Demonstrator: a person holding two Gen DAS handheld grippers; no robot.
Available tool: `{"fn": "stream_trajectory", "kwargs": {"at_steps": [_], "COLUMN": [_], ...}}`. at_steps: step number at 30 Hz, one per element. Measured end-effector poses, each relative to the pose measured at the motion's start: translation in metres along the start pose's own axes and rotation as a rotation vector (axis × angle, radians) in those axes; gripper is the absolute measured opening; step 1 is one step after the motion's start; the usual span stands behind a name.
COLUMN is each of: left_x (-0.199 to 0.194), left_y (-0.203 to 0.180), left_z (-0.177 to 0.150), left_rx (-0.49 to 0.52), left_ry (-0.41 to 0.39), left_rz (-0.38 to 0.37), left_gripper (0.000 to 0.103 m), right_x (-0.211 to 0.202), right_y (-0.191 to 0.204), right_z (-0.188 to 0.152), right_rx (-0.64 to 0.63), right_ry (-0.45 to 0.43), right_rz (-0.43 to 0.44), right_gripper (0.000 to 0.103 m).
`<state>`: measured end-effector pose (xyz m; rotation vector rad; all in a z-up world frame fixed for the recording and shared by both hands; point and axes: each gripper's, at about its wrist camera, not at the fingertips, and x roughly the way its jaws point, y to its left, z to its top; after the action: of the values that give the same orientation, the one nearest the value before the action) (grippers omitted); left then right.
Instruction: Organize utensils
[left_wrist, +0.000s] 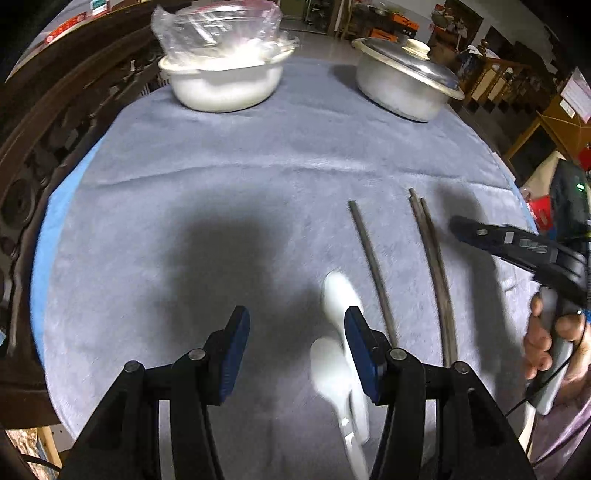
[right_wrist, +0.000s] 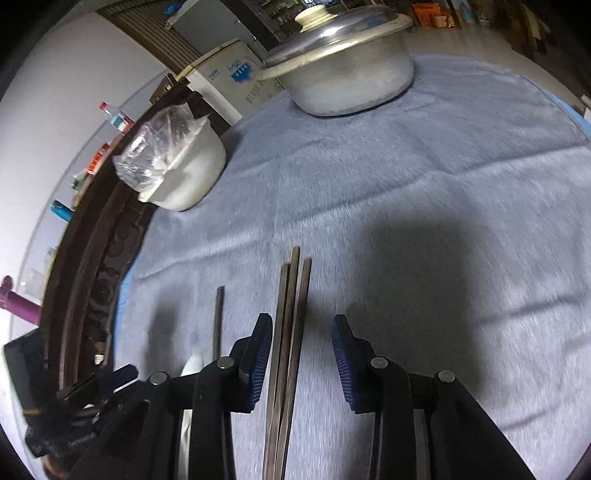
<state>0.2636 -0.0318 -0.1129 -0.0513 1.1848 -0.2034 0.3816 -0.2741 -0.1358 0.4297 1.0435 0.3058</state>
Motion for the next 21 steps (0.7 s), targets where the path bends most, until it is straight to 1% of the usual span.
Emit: {"fn": "stream_trajectory", "kwargs": {"at_steps": [2, 4, 5, 6, 7, 9, 10, 11, 12, 13, 14, 18, 20, 21], "left_x": [0.004, 0.007, 0.009, 0.010, 0.011, 0.014, 0.015, 0.017, 0.020, 0.022, 0.025, 0.041, 0.048, 0.051], "left_y": [-0.006, -0.013, -0.017, -0.020, -0.022, -0.028, -0.031, -0.034, -0.040, -0.045, -0.050, -0.072, -0.073, -0.070], "left_z": [0.005, 0.011, 0.013, 0.015, 0.017, 0.022, 0.024, 0.027, 0.031, 0.034, 0.036, 0.049, 0.053, 0.053], "left_rx": [0.012, 0.033, 0.046, 0.056, 0.064, 0.078, 0.082, 0.088, 0.097, 0.105, 0.113, 0.164, 0.154, 0.141], "left_ry": [-0.003, -0.012, -0.016, -0.018, -0.020, -0.025, -0.028, -0.032, -0.036, -0.037, -0.038, -0.041, -0.044, -0.044], "left_rz": [-0.008, -0.012, -0.013, -0.013, -0.013, -0.016, -0.018, -0.021, -0.023, -0.026, -0.029, -0.017, 0.037, 0.040], "left_gripper": [0.054, 0.054, 0.054, 0.054, 0.054, 0.054, 0.054, 0.054, 0.054, 0.054, 0.054, 0.054, 0.054, 0.054], "right_x": [0.011, 0.016, 0.016, 0.016, 0.015, 0.009, 0.004, 0.001, -0.003, -0.006, -0.008, -0.014, -0.014, -0.012], "right_y": [0.006, 0.014, 0.016, 0.016, 0.015, 0.008, 0.002, -0.002, -0.008, -0.010, -0.010, -0.010, -0.018, -0.021], "right_z": [0.003, 0.003, 0.003, 0.002, 0.002, 0.001, 0.002, 0.002, 0.003, 0.003, 0.002, 0.003, 0.003, 0.004], "right_rx": [-0.031, -0.084, -0.103, -0.112, -0.120, -0.125, -0.107, -0.091, -0.059, -0.036, -0.029, -0.018, 0.009, 0.014], "right_ry": [0.016, 0.005, 0.006, 0.010, 0.012, 0.010, 0.007, 0.007, 0.010, 0.014, 0.019, -0.013, 0.003, 0.007], "right_rz": [-0.027, -0.102, -0.126, -0.149, -0.171, -0.213, -0.230, -0.217, -0.157, -0.071, -0.028, -0.034, 0.001, 0.010], "right_gripper": [0.031, 0.020, 0.017, 0.008, 0.003, 0.002, 0.003, 0.005, 0.005, 0.007, 0.007, 0.007, 0.007, 0.007]}}
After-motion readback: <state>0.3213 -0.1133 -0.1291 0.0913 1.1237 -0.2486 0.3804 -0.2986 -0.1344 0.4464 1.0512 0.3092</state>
